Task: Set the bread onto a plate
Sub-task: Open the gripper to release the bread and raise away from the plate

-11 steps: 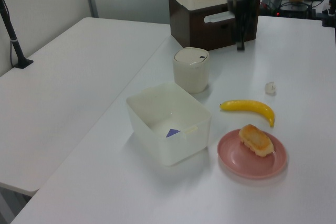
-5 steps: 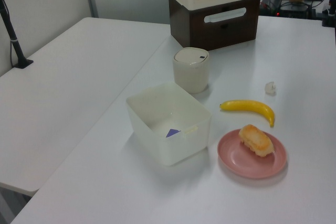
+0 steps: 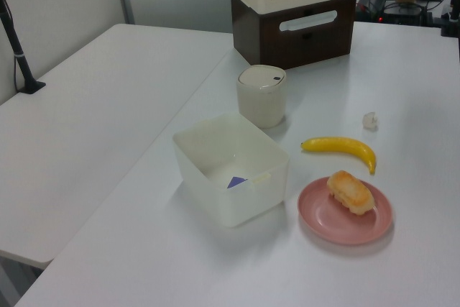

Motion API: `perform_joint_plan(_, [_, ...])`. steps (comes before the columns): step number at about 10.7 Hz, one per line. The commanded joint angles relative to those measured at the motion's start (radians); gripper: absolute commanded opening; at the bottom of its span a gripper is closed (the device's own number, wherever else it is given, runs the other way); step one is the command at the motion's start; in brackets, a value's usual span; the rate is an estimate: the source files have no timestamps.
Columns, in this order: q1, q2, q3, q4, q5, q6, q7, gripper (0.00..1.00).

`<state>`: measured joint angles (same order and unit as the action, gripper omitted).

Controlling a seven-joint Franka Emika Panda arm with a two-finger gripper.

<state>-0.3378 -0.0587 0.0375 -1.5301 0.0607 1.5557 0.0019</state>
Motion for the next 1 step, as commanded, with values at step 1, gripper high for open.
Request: perform_joint_plan(1, [0.020, -0.027, 0.004, -0.036, -0.005, 0.026, 0.007, 1.00])
